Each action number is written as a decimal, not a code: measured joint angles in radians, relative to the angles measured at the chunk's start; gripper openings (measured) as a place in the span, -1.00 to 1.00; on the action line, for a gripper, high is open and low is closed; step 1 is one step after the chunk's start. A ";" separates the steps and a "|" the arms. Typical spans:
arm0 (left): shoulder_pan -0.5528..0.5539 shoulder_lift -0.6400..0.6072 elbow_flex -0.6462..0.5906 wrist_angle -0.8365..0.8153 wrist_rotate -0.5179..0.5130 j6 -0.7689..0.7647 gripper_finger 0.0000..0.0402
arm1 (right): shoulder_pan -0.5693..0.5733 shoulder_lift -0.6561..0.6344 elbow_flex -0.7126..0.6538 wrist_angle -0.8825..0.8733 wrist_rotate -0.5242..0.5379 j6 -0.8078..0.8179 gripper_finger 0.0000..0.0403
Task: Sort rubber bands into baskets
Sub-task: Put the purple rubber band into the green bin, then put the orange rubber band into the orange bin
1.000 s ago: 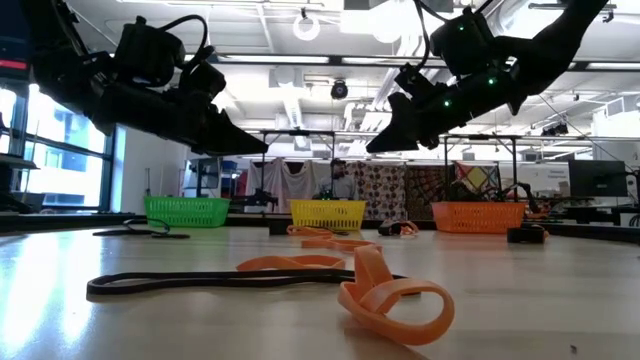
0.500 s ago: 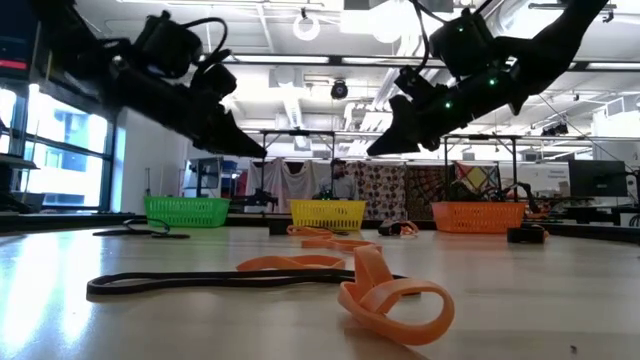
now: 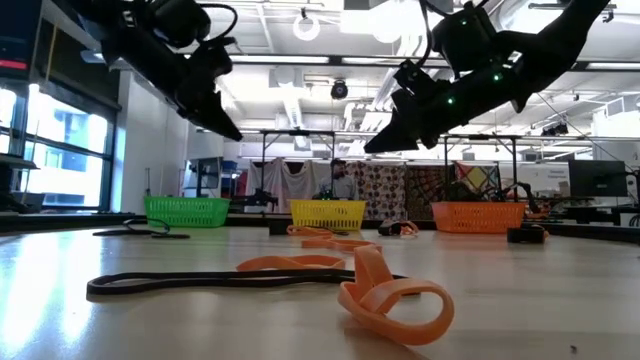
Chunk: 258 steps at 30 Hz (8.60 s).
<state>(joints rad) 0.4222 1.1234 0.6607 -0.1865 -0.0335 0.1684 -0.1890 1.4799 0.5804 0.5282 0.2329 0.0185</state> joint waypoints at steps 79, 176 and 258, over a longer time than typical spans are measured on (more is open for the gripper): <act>-0.261 0.427 0.040 -0.301 0.000 0.091 -0.77 | 0.000 0.000 0.000 -0.007 0.000 0.008 -1.00; 0.519 0.577 0.491 -0.585 -0.102 0.004 -1.00 | -0.001 0.000 0.000 0.004 0.001 -0.027 -1.00; 0.293 0.280 0.158 -0.013 -0.102 0.035 -0.42 | -0.001 0.000 0.000 -0.011 0.000 -0.016 -1.00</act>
<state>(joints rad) 0.7153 1.4032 0.8188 -0.2000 -0.1356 0.2035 -0.1898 1.4799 0.5808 0.5170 0.2333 0.0029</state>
